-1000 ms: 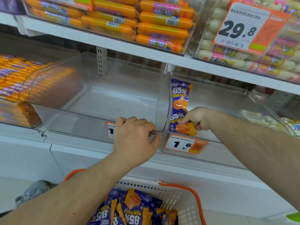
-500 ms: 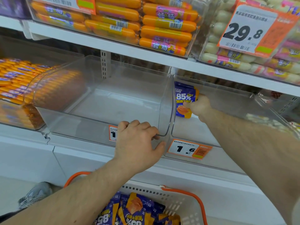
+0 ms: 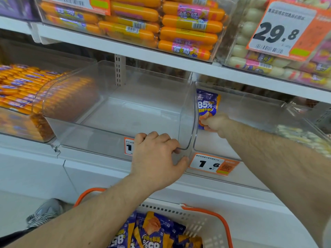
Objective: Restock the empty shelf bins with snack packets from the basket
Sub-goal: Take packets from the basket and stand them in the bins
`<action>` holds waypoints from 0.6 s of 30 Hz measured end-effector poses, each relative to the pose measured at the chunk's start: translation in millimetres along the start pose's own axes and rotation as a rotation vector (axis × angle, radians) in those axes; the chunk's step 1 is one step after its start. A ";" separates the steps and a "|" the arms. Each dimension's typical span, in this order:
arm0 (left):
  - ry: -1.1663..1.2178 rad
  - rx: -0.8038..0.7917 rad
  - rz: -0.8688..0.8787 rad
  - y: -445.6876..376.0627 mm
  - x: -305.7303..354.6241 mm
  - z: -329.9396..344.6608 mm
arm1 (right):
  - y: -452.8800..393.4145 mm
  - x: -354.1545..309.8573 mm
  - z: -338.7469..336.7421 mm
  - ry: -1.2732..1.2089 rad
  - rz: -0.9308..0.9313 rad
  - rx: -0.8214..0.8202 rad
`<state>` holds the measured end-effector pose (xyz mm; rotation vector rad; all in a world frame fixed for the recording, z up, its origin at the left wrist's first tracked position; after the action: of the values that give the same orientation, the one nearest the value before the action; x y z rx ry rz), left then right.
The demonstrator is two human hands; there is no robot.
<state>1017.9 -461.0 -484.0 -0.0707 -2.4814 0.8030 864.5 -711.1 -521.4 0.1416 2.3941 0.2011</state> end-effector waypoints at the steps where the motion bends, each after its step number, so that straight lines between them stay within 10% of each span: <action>1: 0.000 -0.003 -0.004 0.1 -0.3 0.0 | 1.7 -0.2 -0.5 -0.008 -0.003 -0.011; 12: -0.003 -0.208 -0.061 -4.5 -1.0 -4.0 | 52.0 1.6 -25.5 0.207 -0.018 -0.126; 18: 0.143 0.061 0.181 5.2 26.1 -39.8 | 158.1 -37.6 -68.2 0.437 -0.454 0.439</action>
<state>1014.7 -430.2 -447.4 -0.3231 -2.3375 0.9148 853.3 -569.0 -417.7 -0.2725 2.7900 -0.5614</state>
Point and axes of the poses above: each hand's wrist, its own y-axis away from the middle knuckle, its own z-axis out of the palm, x = y × z, the point moved 6 cm from there along -y, towards the middle knuckle, and after that the axes turned 14 degrees about y, right-handed, at the moved point
